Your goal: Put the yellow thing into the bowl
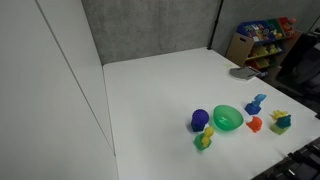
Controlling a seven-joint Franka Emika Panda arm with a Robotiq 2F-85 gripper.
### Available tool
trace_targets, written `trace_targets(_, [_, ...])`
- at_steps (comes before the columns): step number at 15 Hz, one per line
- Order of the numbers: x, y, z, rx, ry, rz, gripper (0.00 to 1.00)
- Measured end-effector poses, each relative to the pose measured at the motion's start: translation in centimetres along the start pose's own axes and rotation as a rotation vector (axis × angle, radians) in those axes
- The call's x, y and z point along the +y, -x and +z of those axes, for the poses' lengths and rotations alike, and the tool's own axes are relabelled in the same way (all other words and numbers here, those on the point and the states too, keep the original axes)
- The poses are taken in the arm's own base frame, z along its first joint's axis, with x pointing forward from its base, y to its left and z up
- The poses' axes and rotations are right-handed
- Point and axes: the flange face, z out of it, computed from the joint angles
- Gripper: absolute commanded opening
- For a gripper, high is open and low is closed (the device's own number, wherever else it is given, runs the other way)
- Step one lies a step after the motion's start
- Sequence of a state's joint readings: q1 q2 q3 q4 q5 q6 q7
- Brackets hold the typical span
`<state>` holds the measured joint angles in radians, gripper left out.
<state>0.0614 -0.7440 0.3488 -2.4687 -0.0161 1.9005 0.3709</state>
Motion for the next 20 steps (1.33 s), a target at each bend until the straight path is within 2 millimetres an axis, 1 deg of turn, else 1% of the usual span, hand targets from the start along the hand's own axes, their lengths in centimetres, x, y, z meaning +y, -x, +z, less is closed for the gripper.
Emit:
trace_targets(2, [0.3, -1.3, 1.9, -0.003, -0.037, 0.013, 1.00])
trace_targets(5, [0.6, -3.1, 5.3, -0.021, -0.110, 0.030, 1.00])
trace_targets(9, [0.0, -4.5, 10.0, -0.073, -0.205, 0.027, 1.00])
trace_targets(12, [-0.6, -4.5, 14.1, -0.141, -0.238, 0.013, 1.00])
trace_targets(16, [-1.8, -3.7, 19.7, -0.224, -0.237, -0.016, 1.00])
trace_targets(20, [-3.0, -3.2, 24.5, -0.255, -0.240, -0.021, 1.00])
